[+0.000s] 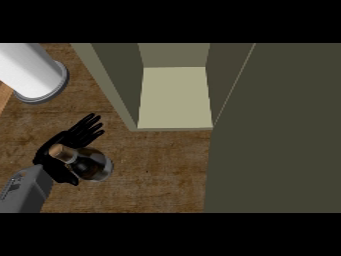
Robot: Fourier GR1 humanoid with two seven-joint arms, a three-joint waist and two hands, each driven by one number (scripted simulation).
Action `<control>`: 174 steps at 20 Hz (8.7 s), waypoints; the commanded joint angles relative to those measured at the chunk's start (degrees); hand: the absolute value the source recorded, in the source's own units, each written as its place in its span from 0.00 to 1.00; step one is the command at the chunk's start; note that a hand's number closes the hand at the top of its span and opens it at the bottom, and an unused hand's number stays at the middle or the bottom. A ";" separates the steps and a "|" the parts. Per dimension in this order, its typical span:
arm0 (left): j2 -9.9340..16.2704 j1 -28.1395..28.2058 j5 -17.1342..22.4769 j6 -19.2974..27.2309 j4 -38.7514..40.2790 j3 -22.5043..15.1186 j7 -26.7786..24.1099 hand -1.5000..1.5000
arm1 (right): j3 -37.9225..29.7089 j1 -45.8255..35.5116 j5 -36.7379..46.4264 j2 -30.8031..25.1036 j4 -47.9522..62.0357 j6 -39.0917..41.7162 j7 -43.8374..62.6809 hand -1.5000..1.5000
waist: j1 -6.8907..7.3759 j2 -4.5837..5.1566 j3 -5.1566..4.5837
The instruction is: Pick up the wine, place it into the cabinet and close the cabinet
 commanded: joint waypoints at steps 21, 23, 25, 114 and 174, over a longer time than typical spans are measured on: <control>-2.99 6.75 -5.68 3.99 -9.70 -3.56 -14.97 1.00 | -0.49 -1.81 -1.62 0.70 -3.68 -1.42 4.01 0.00 | 1.10 -0.30 0.01; -2.77 7.45 -4.77 16.08 -12.34 0.84 -14.69 1.00 | -0.25 -0.13 -0.40 1.28 -3.22 -1.32 2.55 0.00 | 2.14 -0.82 0.12; -1.16 9.54 -4.49 23.94 -13.88 5.01 -17.40 1.00 | -1.43 0.59 -0.29 0.51 -3.09 -0.61 1.88 0.00 | 2.80 -1.06 0.20; -15.85 -6.78 3.13 91.32 -35.13 -40.30 -6.97 1.00 | -5.47 3.92 -5.65 1.90 -2.89 5.88 -1.77 0.00 | 0.25 -0.10 0.10; -15.86 -40.25 18.48 78.11 21.99 -10.00 -31.89 1.00 | -0.62 4.22 -4.57 4.33 -1.23 5.95 -4.08 0.00 | -2.67 1.10 0.05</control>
